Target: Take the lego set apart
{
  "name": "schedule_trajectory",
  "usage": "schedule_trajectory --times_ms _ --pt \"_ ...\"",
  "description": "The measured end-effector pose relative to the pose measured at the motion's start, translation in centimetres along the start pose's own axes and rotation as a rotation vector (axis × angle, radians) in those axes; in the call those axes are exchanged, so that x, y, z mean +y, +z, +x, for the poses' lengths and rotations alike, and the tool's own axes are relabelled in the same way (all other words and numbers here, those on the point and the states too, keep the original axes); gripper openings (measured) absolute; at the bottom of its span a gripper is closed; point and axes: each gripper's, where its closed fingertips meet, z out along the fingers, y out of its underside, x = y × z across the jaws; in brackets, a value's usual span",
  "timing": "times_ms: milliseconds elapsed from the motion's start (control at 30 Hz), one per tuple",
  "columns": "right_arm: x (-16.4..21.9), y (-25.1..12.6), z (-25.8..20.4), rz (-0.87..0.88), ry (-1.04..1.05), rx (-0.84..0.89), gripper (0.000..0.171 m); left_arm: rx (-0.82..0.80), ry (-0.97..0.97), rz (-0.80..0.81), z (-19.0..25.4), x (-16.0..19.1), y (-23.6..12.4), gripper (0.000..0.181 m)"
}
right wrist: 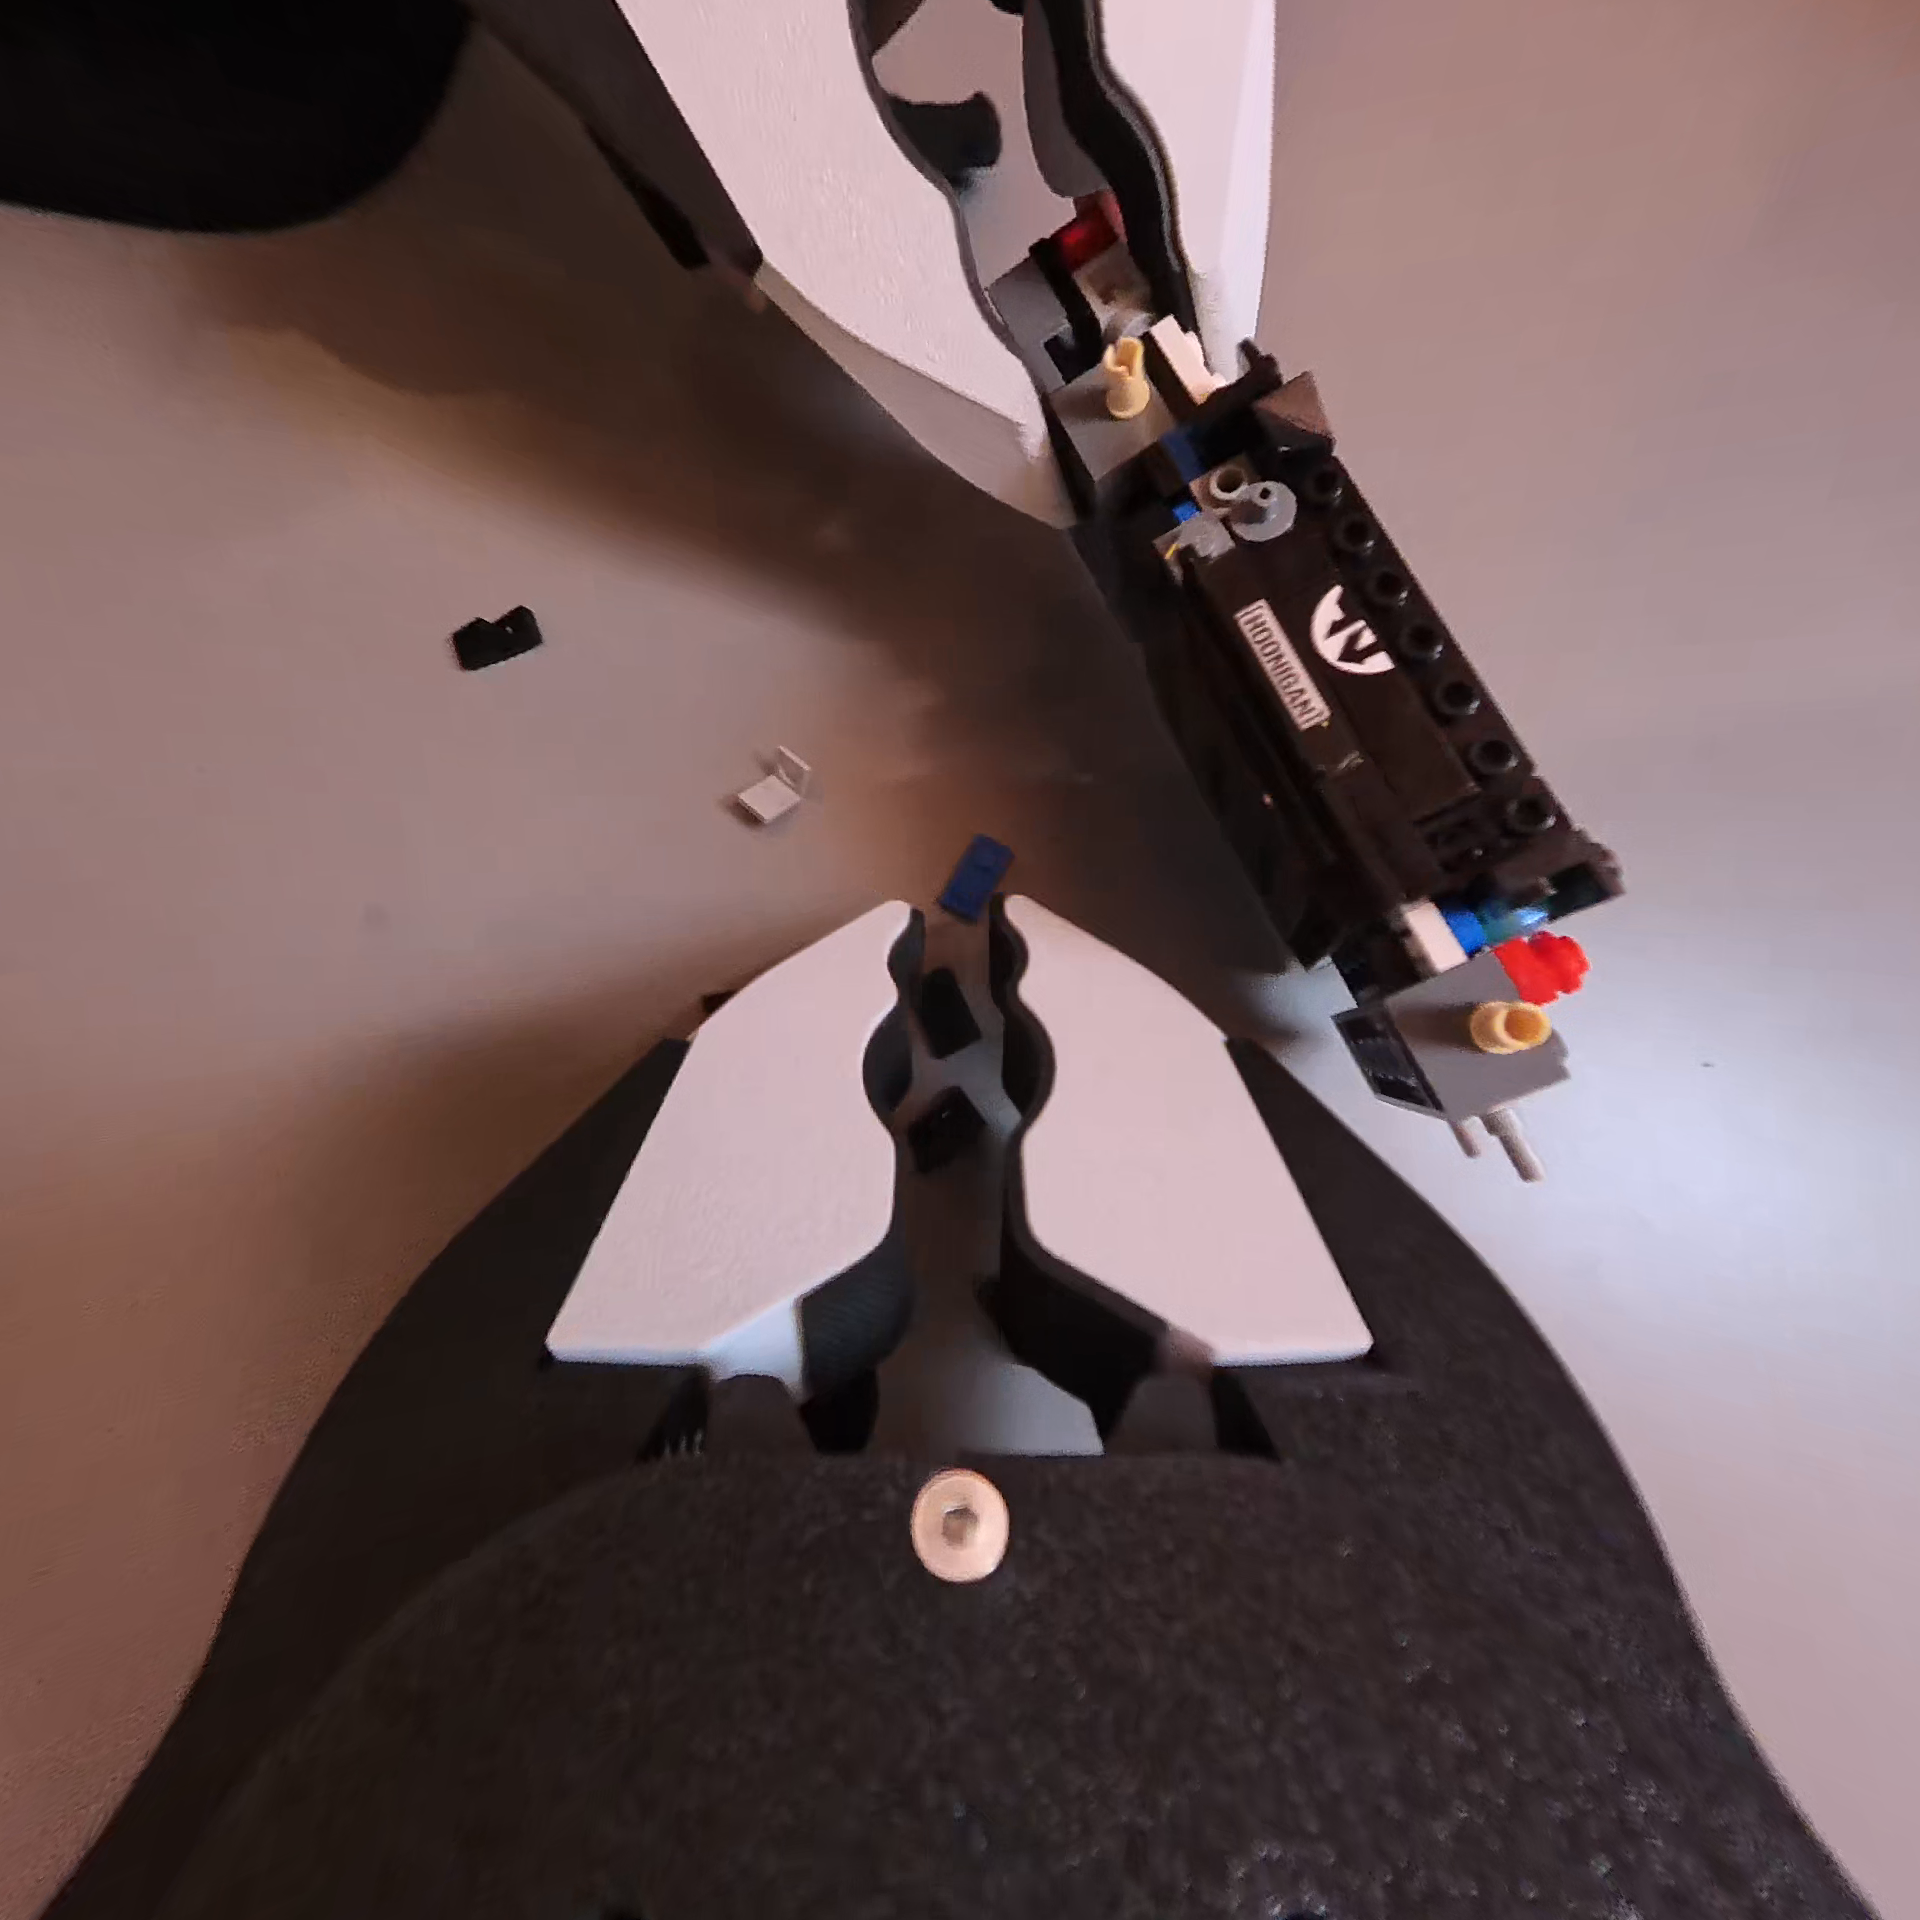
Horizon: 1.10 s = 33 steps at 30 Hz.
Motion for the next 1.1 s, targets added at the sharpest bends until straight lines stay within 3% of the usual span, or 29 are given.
schedule_trajectory --times_ms 300,433,533,733,867,1100 --pt "0.2 1.5 0.2 -0.121 0.073 0.063 0.018 -0.005 0.008 -0.007 0.0 0.0 0.0 0.022" --pt "0.3 1.8 0.5 -0.167 0.062 0.099 0.009 -0.013 -0.007 -0.022 0.0 0.0 0.0 0.022" --pt "-0.2 1.4 0.8 -0.122 0.043 0.129 0.008 -0.03 -0.063 -0.047 0.1 -0.2 0.0 0.022" --pt "-6.0 -3.1 3.2 0.161 0.126 0.31 0.008 -0.06 -0.237 -0.066 0.3 -0.7 0.3 0.022" --pt "-6.0 -2.7 3.4 0.098 0.196 0.318 0.008 -0.048 -0.353 -0.04 0.8 -1.1 0.6 0.022" --pt "-5.6 -2.0 3.2 0.002 0.244 0.324 0.007 -0.061 -0.396 -0.024 1.3 -1.4 0.7 0.022"
